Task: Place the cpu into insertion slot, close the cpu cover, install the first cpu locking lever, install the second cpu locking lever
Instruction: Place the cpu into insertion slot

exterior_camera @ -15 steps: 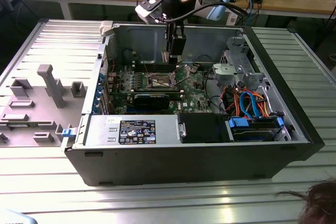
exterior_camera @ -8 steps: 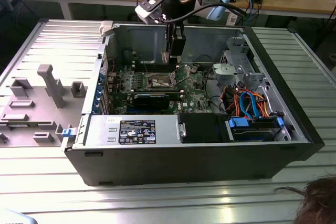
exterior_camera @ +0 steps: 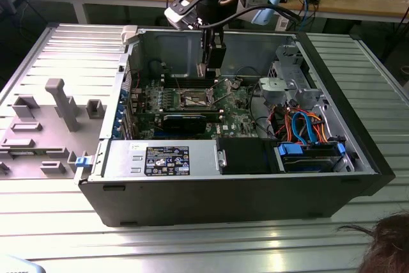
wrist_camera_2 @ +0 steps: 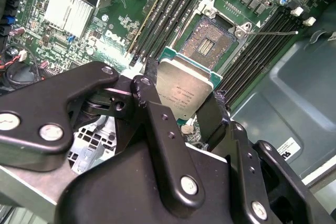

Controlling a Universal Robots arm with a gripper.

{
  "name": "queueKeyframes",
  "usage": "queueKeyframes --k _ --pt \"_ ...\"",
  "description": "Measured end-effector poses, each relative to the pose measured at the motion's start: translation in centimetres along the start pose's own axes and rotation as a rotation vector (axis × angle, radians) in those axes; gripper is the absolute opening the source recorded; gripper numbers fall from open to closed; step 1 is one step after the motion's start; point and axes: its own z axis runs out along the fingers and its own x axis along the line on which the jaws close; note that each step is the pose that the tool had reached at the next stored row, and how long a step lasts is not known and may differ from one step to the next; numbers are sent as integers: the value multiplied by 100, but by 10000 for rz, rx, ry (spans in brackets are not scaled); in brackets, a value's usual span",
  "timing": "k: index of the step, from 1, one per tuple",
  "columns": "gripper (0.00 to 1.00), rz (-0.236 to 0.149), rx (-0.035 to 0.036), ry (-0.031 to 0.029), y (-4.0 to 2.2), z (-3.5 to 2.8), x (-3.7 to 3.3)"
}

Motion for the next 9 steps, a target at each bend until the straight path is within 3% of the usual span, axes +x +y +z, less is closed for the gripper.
queueKeyframes --k 9 --pt "55 0 0 0 0 20 1"
